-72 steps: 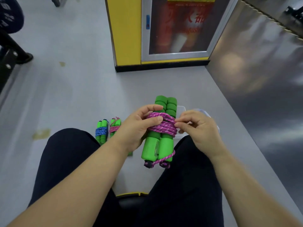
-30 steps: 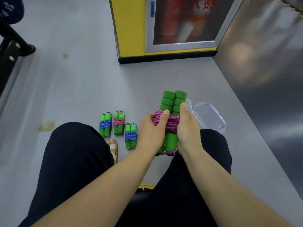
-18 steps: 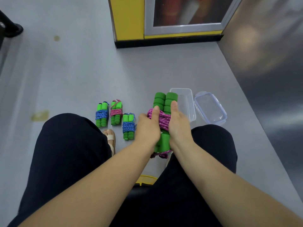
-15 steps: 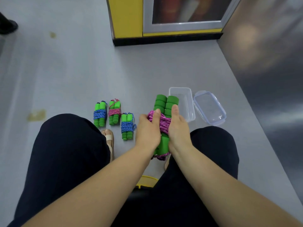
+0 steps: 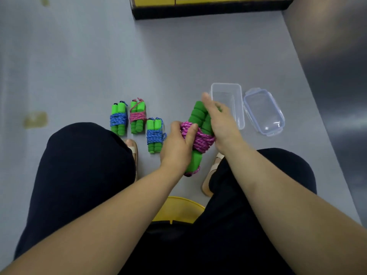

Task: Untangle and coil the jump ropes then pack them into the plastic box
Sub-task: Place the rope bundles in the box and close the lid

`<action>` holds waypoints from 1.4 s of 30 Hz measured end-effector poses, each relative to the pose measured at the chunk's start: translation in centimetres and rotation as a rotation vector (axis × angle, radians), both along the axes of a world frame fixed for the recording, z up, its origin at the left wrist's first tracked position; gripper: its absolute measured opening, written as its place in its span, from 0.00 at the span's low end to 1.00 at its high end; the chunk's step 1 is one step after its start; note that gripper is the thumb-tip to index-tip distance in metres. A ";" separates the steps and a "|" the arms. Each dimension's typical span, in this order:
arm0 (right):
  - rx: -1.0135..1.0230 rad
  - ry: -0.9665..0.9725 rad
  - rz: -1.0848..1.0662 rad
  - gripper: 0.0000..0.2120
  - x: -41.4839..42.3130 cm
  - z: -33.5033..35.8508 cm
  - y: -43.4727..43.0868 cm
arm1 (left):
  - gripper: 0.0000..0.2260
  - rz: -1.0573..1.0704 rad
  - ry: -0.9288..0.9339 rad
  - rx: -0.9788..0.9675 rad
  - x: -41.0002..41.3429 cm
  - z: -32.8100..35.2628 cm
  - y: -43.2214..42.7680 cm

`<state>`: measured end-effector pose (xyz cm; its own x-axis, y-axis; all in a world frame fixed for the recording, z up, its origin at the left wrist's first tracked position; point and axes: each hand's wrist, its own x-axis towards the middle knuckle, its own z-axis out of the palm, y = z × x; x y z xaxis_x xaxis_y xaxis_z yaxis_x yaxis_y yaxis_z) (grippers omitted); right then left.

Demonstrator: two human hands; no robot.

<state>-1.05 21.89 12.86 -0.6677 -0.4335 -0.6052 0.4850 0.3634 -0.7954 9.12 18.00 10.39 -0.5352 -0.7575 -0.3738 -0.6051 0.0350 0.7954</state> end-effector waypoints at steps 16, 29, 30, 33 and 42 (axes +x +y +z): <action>0.063 -0.161 0.372 0.16 -6.6 -0.9 0.1 | 0.18 -0.192 0.133 0.073 -2.8 -2.6 -3.6; 0.325 -0.149 0.779 0.23 -14.6 -7.4 1.2 | 0.24 -0.838 0.266 -0.483 -12.5 -9.5 -8.1; 0.360 -0.065 0.700 0.27 -15.4 -8.9 1.4 | 0.26 -0.784 0.174 -0.392 -13.6 -10.8 -8.5; 0.431 0.062 0.389 0.41 -17.7 -14.2 2.9 | 0.24 -0.583 -0.180 -0.145 -16.4 -14.3 -9.3; 0.415 0.141 0.017 0.42 -23.0 -27.3 0.1 | 0.24 -0.610 -0.388 0.188 -23.9 -24.7 -6.5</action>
<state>-24.06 22.03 -14.39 -0.7509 -0.1849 -0.6340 0.3732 0.6732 -0.6384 -14.77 11.48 -14.35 -0.6433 -0.2730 -0.7153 -0.7602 0.3388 0.5543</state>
